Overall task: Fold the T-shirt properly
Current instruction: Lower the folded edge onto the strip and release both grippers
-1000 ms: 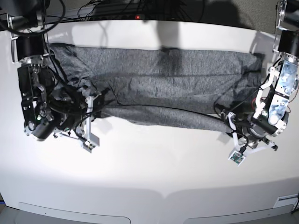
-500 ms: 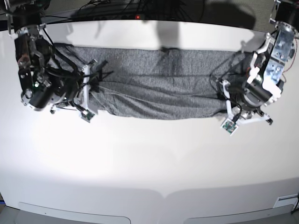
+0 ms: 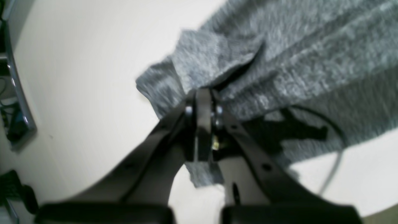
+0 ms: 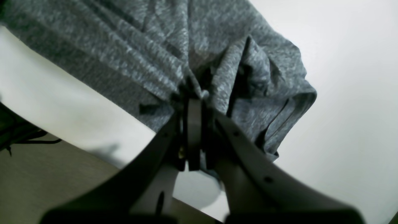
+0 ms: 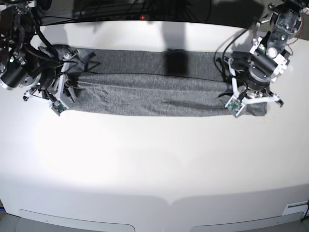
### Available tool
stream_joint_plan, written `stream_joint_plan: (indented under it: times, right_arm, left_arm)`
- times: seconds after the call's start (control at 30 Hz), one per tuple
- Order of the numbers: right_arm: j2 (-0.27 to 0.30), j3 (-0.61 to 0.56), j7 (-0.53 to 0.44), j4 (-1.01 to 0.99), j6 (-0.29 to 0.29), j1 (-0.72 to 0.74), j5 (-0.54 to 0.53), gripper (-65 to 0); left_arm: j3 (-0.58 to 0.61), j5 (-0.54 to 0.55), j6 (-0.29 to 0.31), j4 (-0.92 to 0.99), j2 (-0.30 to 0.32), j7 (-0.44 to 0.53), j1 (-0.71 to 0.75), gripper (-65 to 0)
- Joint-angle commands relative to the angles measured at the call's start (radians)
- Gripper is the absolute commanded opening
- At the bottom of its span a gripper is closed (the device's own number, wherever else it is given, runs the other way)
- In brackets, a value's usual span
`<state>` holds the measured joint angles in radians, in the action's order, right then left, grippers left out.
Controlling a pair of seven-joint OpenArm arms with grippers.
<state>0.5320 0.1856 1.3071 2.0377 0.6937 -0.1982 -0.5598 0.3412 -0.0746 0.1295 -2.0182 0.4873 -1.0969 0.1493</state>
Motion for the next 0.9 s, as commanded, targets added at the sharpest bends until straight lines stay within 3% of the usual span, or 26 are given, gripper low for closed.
stream_joint_plan:
  times: [0.0, 0.4, 0.53, 0.6, 0.77, 0.87]
  right_arm:
    - [0.016, 0.011, -0.007, 0.018, 0.004, 0.002, -0.002, -65.0]
    - [0.013, 0.011, -0.004, 0.018, 0.004, -0.01, -0.054, -65.0]
    - [0.013, 0.011, -0.004, 0.018, 0.004, -0.01, -0.053, -51.5]
    - [0.014, 0.011, -0.004, 0.018, 0.004, -0.01, -0.047, -50.4]
    - [0.014, 0.011, -0.004, 0.018, 0.004, -0.01, -0.047, -50.4]
    - [0.014, 0.011, -0.005, 0.018, 0.004, -0.01, -0.047, -50.4]
  left_arm:
    - [-0.007, -0.016, -0.011, -0.02, 0.008, 0.015, 0.0, -65.0]
    - [-0.007, -0.016, -0.011, -0.02, -0.001, 0.056, 0.006, -65.0]
    - [-0.007, -0.016, -0.011, -0.02, -0.008, 0.05, 0.013, -65.0]
    - [-0.007, -0.015, -0.011, -0.02, -0.008, 0.05, 0.022, -65.0]
    - [-0.007, -0.053, -0.011, -0.02, -0.008, 0.05, 0.061, -51.8]
    - [-0.007, -0.06, -0.011, -0.02, -0.008, 0.051, 0.07, -48.5]
